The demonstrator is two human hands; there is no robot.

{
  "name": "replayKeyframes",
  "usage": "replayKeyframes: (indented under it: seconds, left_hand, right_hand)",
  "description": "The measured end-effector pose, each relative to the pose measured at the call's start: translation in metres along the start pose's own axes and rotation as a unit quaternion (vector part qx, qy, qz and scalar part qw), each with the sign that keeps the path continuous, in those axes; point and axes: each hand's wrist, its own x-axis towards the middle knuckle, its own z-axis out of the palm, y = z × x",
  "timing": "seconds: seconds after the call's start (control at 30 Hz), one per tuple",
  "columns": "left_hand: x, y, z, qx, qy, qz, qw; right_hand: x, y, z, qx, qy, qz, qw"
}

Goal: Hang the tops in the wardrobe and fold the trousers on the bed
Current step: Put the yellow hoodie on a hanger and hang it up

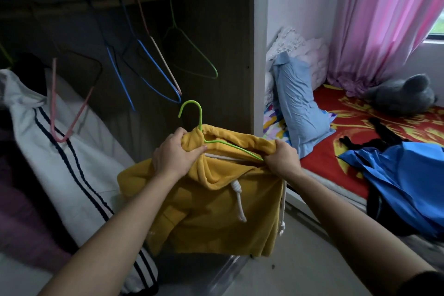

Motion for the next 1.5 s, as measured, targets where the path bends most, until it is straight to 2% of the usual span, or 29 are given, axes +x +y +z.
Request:
replayKeyframes:
  seconds: [0.07,0.13,0.23,0.33,0.4,0.5,0.6,0.7,0.8,0.83,0.9,0.97,1.0,1.07,1.13,1.17,1.2,1.27,1.3,1.33,1.37,1.43,1.5]
  left_hand:
    - [-0.002,0.001,0.004,0.013,0.020,-0.001,1.000]
    - [-0.006,0.004,0.008,0.008,0.038,0.005,0.999]
    - [-0.014,0.011,0.016,0.014,0.025,0.058,0.998]
    - [-0.020,0.011,0.026,0.032,-0.022,0.094,0.995]
    - [-0.020,0.000,0.031,0.041,-0.011,0.068,0.997]
    - [-0.019,-0.021,0.037,0.030,0.012,-0.023,0.999]
    - [-0.020,-0.026,0.044,0.013,0.000,-0.112,0.994]
    - [-0.020,-0.024,0.044,-0.005,-0.001,-0.158,0.987]
    - [-0.021,-0.019,0.044,0.022,0.013,-0.137,0.990]
    - [-0.023,-0.015,0.045,0.033,0.007,-0.122,0.992]
    - [-0.024,-0.008,0.044,0.024,-0.012,-0.107,0.994]
    - [-0.019,-0.007,0.040,-0.066,-0.020,-0.121,0.990]
    - [-0.017,-0.007,0.035,-0.138,-0.017,-0.139,0.980]
    - [-0.014,-0.006,0.024,-0.272,0.000,-0.175,0.946]
    - [-0.013,-0.003,0.013,-0.376,0.009,-0.200,0.905]
    - [-0.012,-0.002,0.009,-0.402,0.018,-0.201,0.893]
    - [-0.011,0.000,0.004,-0.412,0.026,-0.196,0.889]
    - [-0.009,0.001,-0.004,-0.408,0.030,-0.184,0.894]
    - [-0.008,0.001,-0.008,-0.402,0.026,-0.178,0.898]
    - [-0.008,0.003,-0.010,-0.397,0.016,-0.171,0.902]
    - [-0.008,0.004,-0.011,-0.394,0.005,-0.161,0.905]
    - [-0.009,0.009,-0.013,-0.395,-0.016,-0.138,0.908]
    - [-0.009,0.011,-0.015,-0.402,-0.027,-0.132,0.906]
  right_hand:
    - [-0.001,-0.006,-0.002,-0.041,0.013,-0.026,0.999]
    - [-0.001,-0.013,-0.004,-0.024,0.018,-0.021,0.999]
    - [0.001,-0.023,0.000,0.134,-0.040,0.030,0.990]
    - [-0.005,-0.028,0.000,0.303,-0.145,0.097,0.937]
    - [-0.006,-0.024,-0.007,0.343,-0.182,0.121,0.914]
    - [-0.005,-0.019,-0.016,0.371,-0.245,0.125,0.887]
    - [-0.008,-0.023,-0.015,0.322,-0.301,0.075,0.895]
    - [-0.008,-0.024,-0.017,0.271,-0.293,0.078,0.914]
    - [-0.006,-0.028,-0.024,0.132,-0.219,0.028,0.966]
    - [-0.006,-0.031,-0.023,0.130,-0.199,0.005,0.971]
    - [-0.008,-0.036,-0.019,0.219,-0.204,-0.010,0.954]
    - [-0.010,-0.035,-0.012,0.282,-0.243,-0.005,0.928]
    - [-0.009,-0.030,-0.009,0.246,-0.265,-0.006,0.932]
    - [-0.005,-0.019,-0.005,0.078,-0.345,0.001,0.935]
    - [-0.001,-0.010,-0.001,-0.057,-0.415,0.024,0.908]
    - [0.001,-0.009,-0.002,-0.086,-0.400,0.013,0.912]
    - [0.004,-0.010,-0.003,-0.104,-0.342,-0.016,0.934]
    - [0.009,-0.016,-0.007,-0.126,-0.147,-0.096,0.976]
    - [0.009,-0.022,-0.010,-0.134,-0.057,-0.150,0.978]
    - [0.009,-0.030,-0.011,-0.131,-0.002,-0.215,0.968]
    - [0.008,-0.040,-0.012,-0.124,0.010,-0.283,0.951]
    - [0.003,-0.063,-0.011,-0.145,-0.037,-0.384,0.911]
    - [0.000,-0.076,-0.007,-0.211,-0.065,-0.424,0.878]
